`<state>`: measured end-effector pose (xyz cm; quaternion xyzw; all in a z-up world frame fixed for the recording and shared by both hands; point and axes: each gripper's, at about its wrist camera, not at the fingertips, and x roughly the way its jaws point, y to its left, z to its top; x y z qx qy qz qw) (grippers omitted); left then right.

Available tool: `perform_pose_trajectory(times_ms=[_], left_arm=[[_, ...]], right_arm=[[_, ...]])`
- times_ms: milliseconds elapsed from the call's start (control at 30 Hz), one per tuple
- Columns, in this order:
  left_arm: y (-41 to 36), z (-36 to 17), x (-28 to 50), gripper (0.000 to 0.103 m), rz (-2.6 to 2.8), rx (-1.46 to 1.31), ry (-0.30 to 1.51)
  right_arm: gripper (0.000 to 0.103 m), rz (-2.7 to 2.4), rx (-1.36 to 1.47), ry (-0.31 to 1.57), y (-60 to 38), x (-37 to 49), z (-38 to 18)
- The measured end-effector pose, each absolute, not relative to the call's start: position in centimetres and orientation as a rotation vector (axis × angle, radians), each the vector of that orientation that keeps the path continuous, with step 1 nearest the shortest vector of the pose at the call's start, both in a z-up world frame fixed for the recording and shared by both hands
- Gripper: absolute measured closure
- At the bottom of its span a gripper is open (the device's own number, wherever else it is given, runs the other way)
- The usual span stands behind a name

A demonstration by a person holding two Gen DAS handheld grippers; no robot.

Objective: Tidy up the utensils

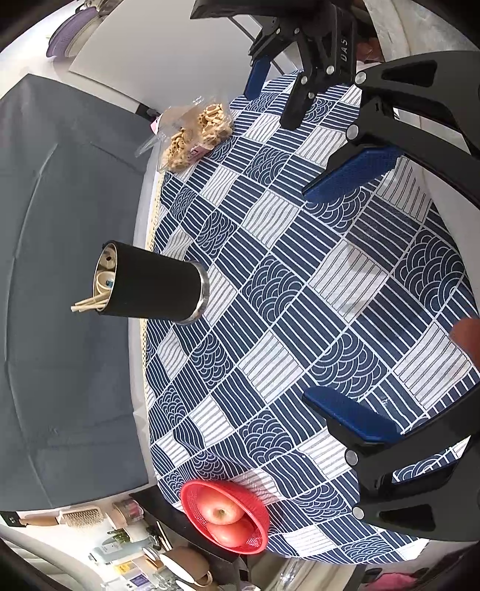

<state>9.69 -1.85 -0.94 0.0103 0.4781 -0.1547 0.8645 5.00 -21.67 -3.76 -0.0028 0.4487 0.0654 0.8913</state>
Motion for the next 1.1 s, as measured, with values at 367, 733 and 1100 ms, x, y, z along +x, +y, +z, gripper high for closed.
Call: perform_pose_trajectory(times_ms=[367, 733, 1100], left_arm=[[-1.85, -0.93, 9.57, 0.006, -0.328, 0.035, 1.001], [-2.08, -1.18, 9.61, 0.006, -0.336, 0.039, 1.013], [-1.63, -0.54, 9.28, 0.006, -0.323, 0.022, 0.978]], right_arm=[[0.010, 0.132, 0.004, 0.932, -21.79, 4.96, -3.71], [0.010, 0.132, 0.002, 0.934, -21.69, 4.91, -3.77], [0.010, 0.132, 0.003, 0.936, -21.66, 4.98, -3.78]])
